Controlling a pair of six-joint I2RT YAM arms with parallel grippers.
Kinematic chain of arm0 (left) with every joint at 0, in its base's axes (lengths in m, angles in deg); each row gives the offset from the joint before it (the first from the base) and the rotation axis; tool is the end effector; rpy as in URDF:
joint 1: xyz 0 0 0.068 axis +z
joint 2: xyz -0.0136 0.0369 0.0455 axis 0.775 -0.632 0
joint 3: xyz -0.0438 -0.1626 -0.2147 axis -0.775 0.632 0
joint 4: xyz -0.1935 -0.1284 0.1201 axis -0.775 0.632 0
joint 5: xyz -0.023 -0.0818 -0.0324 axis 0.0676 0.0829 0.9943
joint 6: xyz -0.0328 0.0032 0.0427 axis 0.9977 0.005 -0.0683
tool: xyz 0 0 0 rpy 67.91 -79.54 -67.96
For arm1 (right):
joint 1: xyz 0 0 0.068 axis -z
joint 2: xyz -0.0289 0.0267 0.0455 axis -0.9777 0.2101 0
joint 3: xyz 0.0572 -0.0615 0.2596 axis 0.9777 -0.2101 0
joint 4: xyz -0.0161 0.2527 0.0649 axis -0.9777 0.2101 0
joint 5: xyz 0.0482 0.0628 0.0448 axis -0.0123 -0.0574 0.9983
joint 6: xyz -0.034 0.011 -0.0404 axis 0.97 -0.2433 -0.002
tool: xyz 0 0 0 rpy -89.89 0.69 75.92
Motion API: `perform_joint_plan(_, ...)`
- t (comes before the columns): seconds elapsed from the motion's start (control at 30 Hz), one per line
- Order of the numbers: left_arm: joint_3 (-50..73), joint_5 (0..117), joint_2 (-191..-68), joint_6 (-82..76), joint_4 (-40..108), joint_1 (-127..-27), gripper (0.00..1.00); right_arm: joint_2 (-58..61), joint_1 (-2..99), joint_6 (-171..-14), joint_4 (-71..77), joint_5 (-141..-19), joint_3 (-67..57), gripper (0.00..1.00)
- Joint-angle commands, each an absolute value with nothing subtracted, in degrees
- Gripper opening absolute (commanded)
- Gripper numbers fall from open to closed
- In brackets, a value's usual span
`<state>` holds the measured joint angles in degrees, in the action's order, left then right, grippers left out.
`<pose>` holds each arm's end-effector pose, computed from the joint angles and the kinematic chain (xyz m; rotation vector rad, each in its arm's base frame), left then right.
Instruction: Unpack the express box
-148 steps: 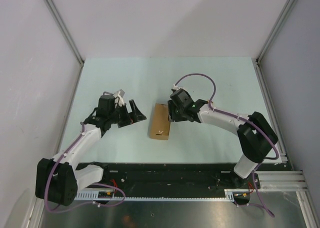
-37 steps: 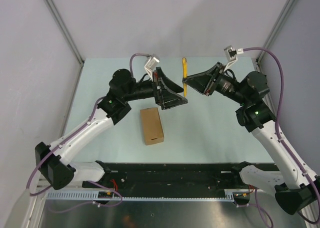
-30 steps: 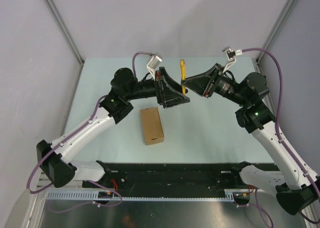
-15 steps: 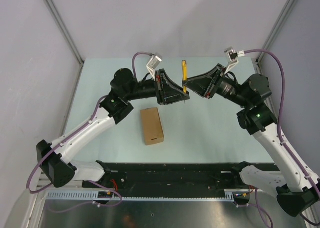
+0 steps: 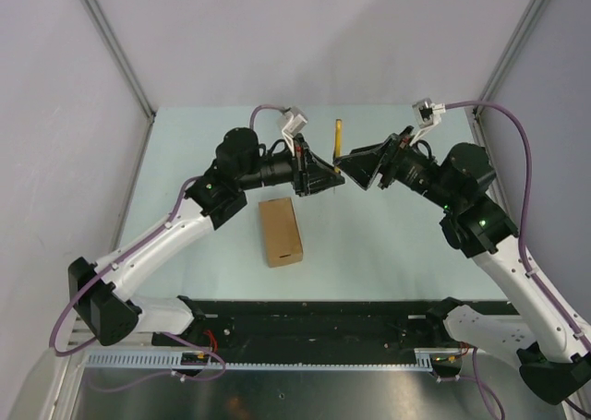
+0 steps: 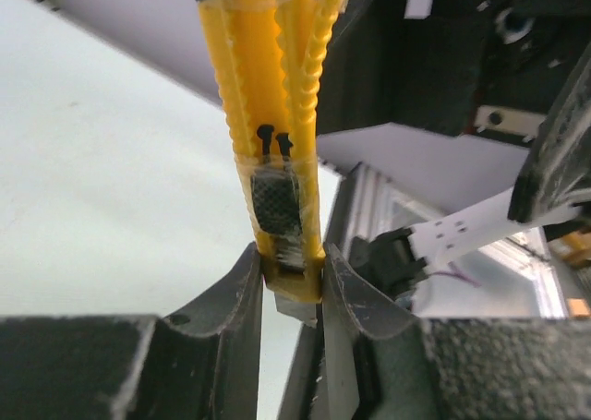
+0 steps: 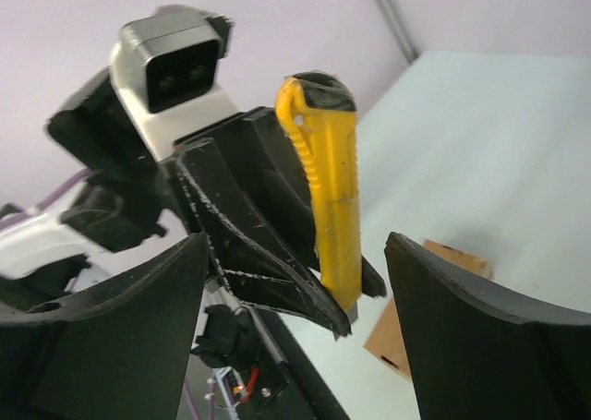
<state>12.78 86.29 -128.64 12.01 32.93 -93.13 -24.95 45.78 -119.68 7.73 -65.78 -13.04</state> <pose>0.2073 -0.2171 0.4112 0.7698 1.5953 -1.3955 0.1606 0.1165 0.4564 -0.3217 1.5352 1.2019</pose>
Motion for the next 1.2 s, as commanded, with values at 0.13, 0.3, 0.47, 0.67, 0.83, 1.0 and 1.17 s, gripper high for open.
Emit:
perform_joint_plan(0.13,11.43,74.61,-125.15,-2.22,43.41,-93.25,0.06,-26.94,45.18,-114.86,15.92,-79.08,-11.92,0.86)
perform_joint_plan(0.3,11.26,69.78,-124.54,-9.24,46.32,-93.34,0.04,-26.24,44.91,-114.43,16.97,-79.08,-11.84,0.86)
perform_joint_plan(0.47,10.99,65.74,-124.63,-15.4,49.13,-93.69,0.03,-23.78,43.6,-112.58,18.9,-81.18,-10.08,0.86)
perform_joint_plan(0.67,10.73,62.3,-125.33,-17.61,50.81,-94.39,0.03,-21.23,36.57,-108.1,17.42,-86.36,-8.59,0.81)
perform_joint_plan(0.83,10.29,62.3,-125.68,-17.96,51.68,-95.01,0.03,-17.8,31.56,-105.2,15.39,-94.88,-7.62,0.74)
perform_joint_plan(1.0,10.47,61.51,-125.16,-17.26,51.95,-95.71,0.03,-15.69,29.71,-103.79,12.59,-101.04,-7.53,0.64)
perform_joint_plan(1.17,10.64,61.51,-124.98,-16.56,52.04,-96.15,0.03,-13.41,27.78,-103.0,9.95,-104.3,-7.53,0.52)
